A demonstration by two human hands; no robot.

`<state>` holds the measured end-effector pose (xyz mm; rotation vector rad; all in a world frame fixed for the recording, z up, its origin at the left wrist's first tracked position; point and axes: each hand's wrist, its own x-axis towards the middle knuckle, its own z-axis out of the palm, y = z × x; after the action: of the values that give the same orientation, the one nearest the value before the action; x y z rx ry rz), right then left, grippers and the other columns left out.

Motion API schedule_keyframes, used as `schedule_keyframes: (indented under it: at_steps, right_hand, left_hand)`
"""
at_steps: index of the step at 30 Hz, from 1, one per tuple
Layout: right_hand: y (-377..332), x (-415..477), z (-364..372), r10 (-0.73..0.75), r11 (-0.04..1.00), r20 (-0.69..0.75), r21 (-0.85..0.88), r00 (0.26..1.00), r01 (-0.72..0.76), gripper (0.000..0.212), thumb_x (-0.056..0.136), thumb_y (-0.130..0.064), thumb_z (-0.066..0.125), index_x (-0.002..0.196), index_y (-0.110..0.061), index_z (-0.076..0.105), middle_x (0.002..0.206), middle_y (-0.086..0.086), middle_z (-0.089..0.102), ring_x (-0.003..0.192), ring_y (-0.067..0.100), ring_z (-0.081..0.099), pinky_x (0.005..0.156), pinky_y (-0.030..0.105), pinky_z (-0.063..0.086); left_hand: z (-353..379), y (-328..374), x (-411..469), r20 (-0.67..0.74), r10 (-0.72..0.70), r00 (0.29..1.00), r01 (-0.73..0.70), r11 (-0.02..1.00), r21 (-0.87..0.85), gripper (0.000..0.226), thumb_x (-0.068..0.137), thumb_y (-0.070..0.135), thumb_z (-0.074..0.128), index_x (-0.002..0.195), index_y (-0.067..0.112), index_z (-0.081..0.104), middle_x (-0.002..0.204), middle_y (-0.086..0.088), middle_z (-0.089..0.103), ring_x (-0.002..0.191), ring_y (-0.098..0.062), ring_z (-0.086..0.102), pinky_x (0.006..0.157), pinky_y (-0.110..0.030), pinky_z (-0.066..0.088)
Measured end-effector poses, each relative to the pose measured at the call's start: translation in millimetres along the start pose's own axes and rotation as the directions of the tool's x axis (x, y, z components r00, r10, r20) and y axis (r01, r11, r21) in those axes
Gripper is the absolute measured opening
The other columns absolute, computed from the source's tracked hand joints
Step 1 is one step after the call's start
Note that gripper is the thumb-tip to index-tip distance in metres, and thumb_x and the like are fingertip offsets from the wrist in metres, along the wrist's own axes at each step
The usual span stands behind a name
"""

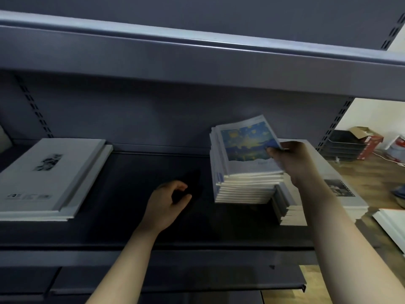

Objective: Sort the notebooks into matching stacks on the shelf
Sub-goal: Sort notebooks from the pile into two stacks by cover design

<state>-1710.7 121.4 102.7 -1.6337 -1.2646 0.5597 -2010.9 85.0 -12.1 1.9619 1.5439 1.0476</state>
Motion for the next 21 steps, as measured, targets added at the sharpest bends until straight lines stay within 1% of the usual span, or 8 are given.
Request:
schedule_keyframes:
  at_steps: [2,4,7,11,14,16,18,21]
  right_hand:
    - [0.3,2.6,5.3,-0.019,0.997,-0.005,-0.079,1.000,0.018,0.018,0.086,-0.017,0.068,0.085,0.002,0.068,0.074,0.017,0.060,0.069,0.025,0.054,0.064,0.034,0.039]
    - [0.1,4.6,9.5,-0.047,0.985,-0.016,-0.166,0.999,0.044,0.023,0.086,-0.020,0.068,0.083,0.003,0.068,0.077,0.023,0.064,0.075,0.032,0.060,0.066,0.040,0.044]
    - [-2.4,4.9,14.1,-0.080,0.945,-0.060,-0.323,0.995,0.056,0.026,0.084,-0.024,0.067,0.083,0.002,0.068,0.078,0.021,0.064,0.081,0.038,0.062,0.062,0.033,0.036]
    - [-3.7,3.1,23.0,-0.078,0.891,-0.102,-0.454,0.992,0.024,0.036,0.084,-0.030,0.064,0.099,0.003,0.063,0.096,0.024,0.065,0.096,0.043,0.059,0.066,0.033,0.034]
    - [-1.4,3.6,23.6,-0.081,0.829,-0.077,-0.559,0.994,0.024,0.045,0.085,-0.034,0.063,0.101,0.007,0.061,0.104,0.028,0.062,0.101,0.043,0.055,0.075,0.038,0.039]
    - [-3.2,0.9,21.9,-0.092,0.802,-0.105,-0.597,0.990,0.011,0.050,0.082,-0.038,0.068,0.106,0.005,0.059,0.112,0.027,0.058,0.107,0.043,0.051,0.083,0.041,0.041]
    - [-7.2,-5.1,21.1,-0.114,0.820,-0.172,-0.572,0.978,-0.006,0.054,0.076,-0.034,0.075,0.113,-0.002,0.053,0.119,0.023,0.053,0.112,0.042,0.047,0.087,0.044,0.041]
    - [-17.6,-15.4,25.1,-0.135,0.813,-0.139,-0.581,0.981,0.030,0.041,0.075,-0.028,0.073,0.109,-0.013,0.056,0.118,0.018,0.056,0.113,0.041,0.049,0.089,0.046,0.039]
  left_hand:
    - [0.3,0.5,-0.7,-0.003,-0.002,1.000,0.002,1.000,0.007,0.026,0.085,0.031,0.067,0.110,0.024,0.064,0.106,0.011,0.064,0.102,-0.002,0.056,0.086,-0.017,0.040]
    - [-0.1,0.8,-0.8,-0.003,-0.001,1.000,0.001,1.000,0.019,0.028,0.085,0.031,0.068,0.111,0.023,0.064,0.106,0.011,0.063,0.102,-0.002,0.056,0.086,-0.017,0.040]
    - [-1.1,2.0,-2.0,0.010,-0.010,1.000,0.010,1.000,0.014,0.033,0.084,0.032,0.067,0.116,0.024,0.062,0.106,0.013,0.063,0.102,-0.001,0.055,0.086,-0.016,0.039]
    - [-3.7,3.3,-4.3,0.028,-0.021,0.999,0.021,1.000,0.004,0.036,0.085,0.033,0.066,0.120,0.025,0.059,0.108,0.013,0.062,0.103,0.001,0.055,0.086,-0.013,0.039]
    - [-4.4,6.7,-6.8,0.043,0.016,0.999,-0.018,0.998,0.065,0.036,0.087,0.031,0.065,0.121,0.024,0.059,0.111,0.010,0.062,0.106,-0.003,0.053,0.088,-0.017,0.040]
    - [-5.0,9.2,-9.3,0.065,0.062,0.996,-0.070,0.988,0.139,0.036,0.088,0.030,0.063,0.122,0.024,0.058,0.114,0.007,0.061,0.108,-0.006,0.052,0.090,-0.016,0.040]
    - [-8.8,10.3,-11.3,0.088,0.076,0.993,-0.089,0.984,0.155,0.035,0.090,0.030,0.060,0.124,0.024,0.056,0.118,0.006,0.061,0.110,-0.007,0.053,0.093,-0.019,0.042]
    - [-24.3,7.0,-14.1,0.069,0.081,0.994,-0.092,0.980,0.175,0.034,0.092,0.031,0.057,0.125,0.024,0.056,0.120,0.005,0.060,0.109,-0.008,0.055,0.093,-0.023,0.046]
